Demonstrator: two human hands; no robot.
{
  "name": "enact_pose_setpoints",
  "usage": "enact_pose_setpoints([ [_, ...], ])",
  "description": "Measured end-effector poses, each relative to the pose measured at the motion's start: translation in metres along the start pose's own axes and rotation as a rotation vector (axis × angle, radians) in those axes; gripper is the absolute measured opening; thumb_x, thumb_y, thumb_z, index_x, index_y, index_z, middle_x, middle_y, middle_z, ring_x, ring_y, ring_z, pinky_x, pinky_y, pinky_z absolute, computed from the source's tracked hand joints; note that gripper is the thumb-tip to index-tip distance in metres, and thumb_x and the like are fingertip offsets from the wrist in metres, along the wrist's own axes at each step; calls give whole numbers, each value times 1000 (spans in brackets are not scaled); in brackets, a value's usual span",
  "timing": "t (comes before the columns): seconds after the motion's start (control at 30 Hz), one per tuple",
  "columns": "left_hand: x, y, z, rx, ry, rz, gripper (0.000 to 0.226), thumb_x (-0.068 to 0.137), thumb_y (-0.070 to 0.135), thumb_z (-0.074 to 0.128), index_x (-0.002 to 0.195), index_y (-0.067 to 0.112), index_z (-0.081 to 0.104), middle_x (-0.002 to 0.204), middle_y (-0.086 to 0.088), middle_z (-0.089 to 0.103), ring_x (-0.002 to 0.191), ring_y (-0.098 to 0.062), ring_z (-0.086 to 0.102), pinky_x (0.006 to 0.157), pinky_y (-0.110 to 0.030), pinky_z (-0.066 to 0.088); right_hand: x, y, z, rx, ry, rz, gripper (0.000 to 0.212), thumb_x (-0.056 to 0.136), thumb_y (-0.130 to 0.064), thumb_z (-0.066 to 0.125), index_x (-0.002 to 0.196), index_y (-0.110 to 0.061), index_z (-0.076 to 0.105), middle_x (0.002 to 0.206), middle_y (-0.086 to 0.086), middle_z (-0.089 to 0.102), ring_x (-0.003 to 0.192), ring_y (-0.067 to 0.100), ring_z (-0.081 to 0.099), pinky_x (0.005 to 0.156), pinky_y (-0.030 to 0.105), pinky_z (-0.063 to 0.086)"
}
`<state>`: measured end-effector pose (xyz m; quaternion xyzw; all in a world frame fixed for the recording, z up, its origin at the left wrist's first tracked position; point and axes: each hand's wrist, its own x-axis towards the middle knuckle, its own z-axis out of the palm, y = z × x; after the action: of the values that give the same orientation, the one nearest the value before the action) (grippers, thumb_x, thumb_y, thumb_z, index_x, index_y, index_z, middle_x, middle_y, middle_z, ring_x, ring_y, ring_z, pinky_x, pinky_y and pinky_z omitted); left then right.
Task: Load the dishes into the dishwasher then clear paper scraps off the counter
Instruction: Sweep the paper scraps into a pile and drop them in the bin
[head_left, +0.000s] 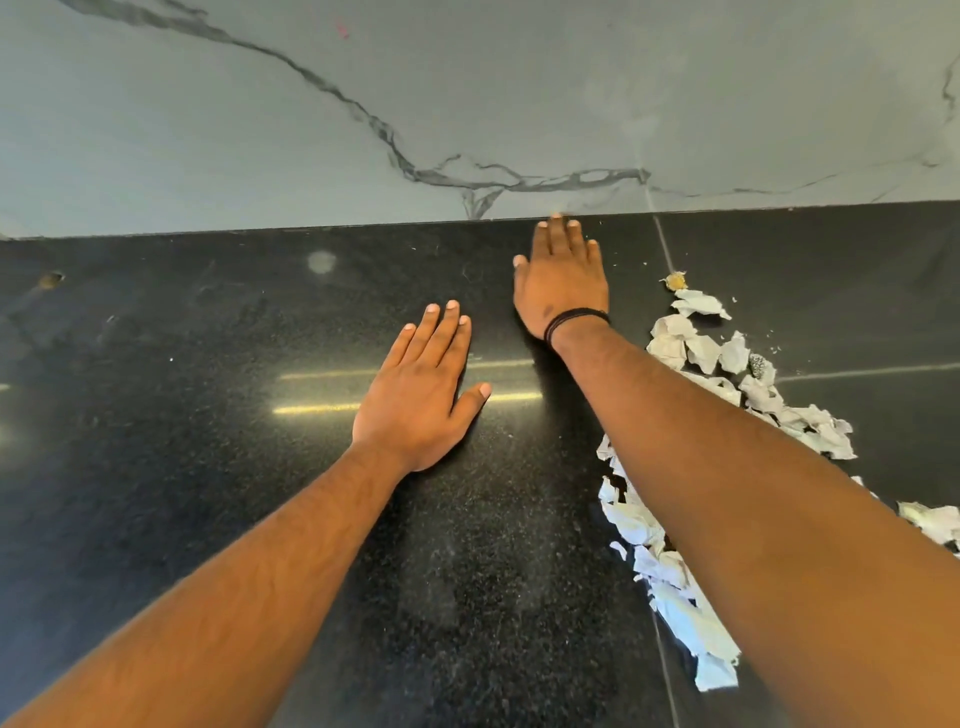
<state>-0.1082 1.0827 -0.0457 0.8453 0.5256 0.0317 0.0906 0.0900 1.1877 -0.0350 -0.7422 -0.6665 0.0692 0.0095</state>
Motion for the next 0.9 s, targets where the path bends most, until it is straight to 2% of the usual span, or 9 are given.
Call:
enact_pose_setpoints([
  [0.13, -2, 0, -1, 5, -4, 1, 77, 104, 60, 19, 162, 14, 0, 169, -3, -10, 155, -17, -15, 128, -38, -3, -1, 51, -3, -36, 5, 268, 69, 104, -46, 18, 157, -3, 10, 165, 19, 7, 153, 34, 6, 123, 51, 11],
  [0.27, -1, 1, 0, 2, -7, 1, 76, 104, 59, 21, 162, 13, 1, 170, -3, -9, 156, -18, -14, 127, -38, -3, -7, 72, -18, 34, -55, 468, 71, 104, -45, 23, 156, 3, 11, 164, 22, 7, 153, 35, 6, 124, 49, 7],
  [0.33, 0, 1, 0, 2, -5, 5, 76, 105, 59, 21, 162, 13, 2, 170, -3, -8, 156, -18, -13, 128, -38, -2, -14, 54, -25, 58, -49, 445, 71, 104, -45, 23, 155, 4, 17, 162, 24, 14, 151, 38, 13, 123, 50, 11],
  [0.43, 0, 0, 0, -12, -9, 7, 75, 104, 58, 20, 162, 14, 4, 170, -3, -6, 156, -18, -12, 127, -37, -3, -40, -1, -22, 120, -4, 227, 66, 103, -42, 28, 154, 0, 23, 162, 21, 21, 150, 36, 18, 123, 50, 15],
  [0.5, 0, 1, 0, -41, 3, 7, 75, 102, 57, 18, 162, 14, 9, 170, -4, -1, 156, -18, -8, 127, -37, -1, -67, -36, -11, 164, -70, 101, 64, 104, -39, 29, 156, -2, 21, 164, 17, 14, 152, 34, 9, 124, 48, 10],
  [0.57, 0, 1, 0, -57, 15, 1, 74, 100, 54, 14, 162, 13, 13, 170, -5, 3, 157, -18, -5, 128, -38, 2, -94, -52, 2, 138, -114, 51, 64, 105, -37, 29, 158, -4, 13, 166, 15, 3, 153, 32, 0, 124, 48, 7],
  [0.73, -1, 1, -1, -34, 6, 7, 79, 100, 60, 19, 162, 12, 10, 170, -5, 1, 157, -19, -5, 128, -39, 2, -144, -13, 10, 20, -106, 85, 67, 105, -40, 25, 158, -4, 4, 166, 15, -4, 154, 30, -2, 124, 48, 6],
  [0.9, -3, 3, -3, -35, 13, 4, 73, 105, 54, 28, 162, 11, 12, 170, -6, 2, 157, -20, -4, 128, -39, 3, -180, 40, 1, -51, -129, 159, 65, 106, -37, 23, 158, -3, 5, 166, 17, -1, 153, 33, 2, 125, 45, 6],
])
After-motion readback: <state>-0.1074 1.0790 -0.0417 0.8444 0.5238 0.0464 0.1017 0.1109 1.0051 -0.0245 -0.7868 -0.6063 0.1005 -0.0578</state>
